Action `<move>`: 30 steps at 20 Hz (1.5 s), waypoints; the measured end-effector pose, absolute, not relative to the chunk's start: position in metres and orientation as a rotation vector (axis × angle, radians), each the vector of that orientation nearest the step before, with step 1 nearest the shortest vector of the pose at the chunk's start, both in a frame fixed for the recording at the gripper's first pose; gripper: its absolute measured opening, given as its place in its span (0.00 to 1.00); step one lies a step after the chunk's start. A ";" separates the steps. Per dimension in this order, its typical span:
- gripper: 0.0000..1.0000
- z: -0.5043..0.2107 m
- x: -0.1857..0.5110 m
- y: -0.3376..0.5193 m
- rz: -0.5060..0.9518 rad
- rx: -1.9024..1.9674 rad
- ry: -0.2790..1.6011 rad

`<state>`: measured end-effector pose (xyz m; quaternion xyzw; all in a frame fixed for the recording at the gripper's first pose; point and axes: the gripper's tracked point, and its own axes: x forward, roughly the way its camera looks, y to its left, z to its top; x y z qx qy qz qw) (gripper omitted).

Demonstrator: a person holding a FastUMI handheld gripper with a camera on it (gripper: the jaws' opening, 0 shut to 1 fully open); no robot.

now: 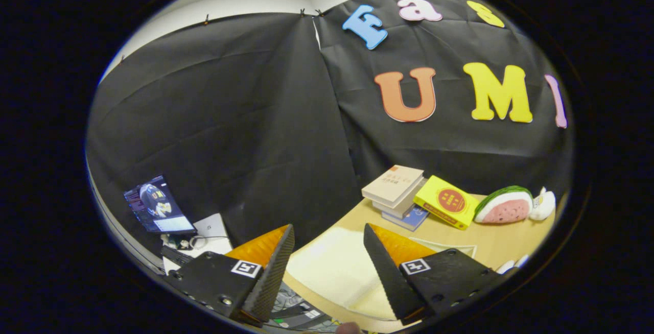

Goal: Open the storage box then place both shoes into the box .Put the left shoe in first, then the right shoe, with the right side of both shoes facing outward in a uniform manner.

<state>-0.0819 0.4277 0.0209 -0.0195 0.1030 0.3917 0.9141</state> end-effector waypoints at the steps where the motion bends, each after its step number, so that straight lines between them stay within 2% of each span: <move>1: 0.90 0.023 -0.080 0.422 0.790 -0.033 0.197; 8: 0.92 0.030 -0.053 0.339 0.654 -0.023 0.128; 18: 0.92 0.005 -0.013 0.146 0.406 -0.027 0.104; 25: 0.92 -0.073 -0.009 0.004 0.234 -0.020 0.250; 30: 0.92 -0.150 0.000 -0.039 0.196 -0.040 0.419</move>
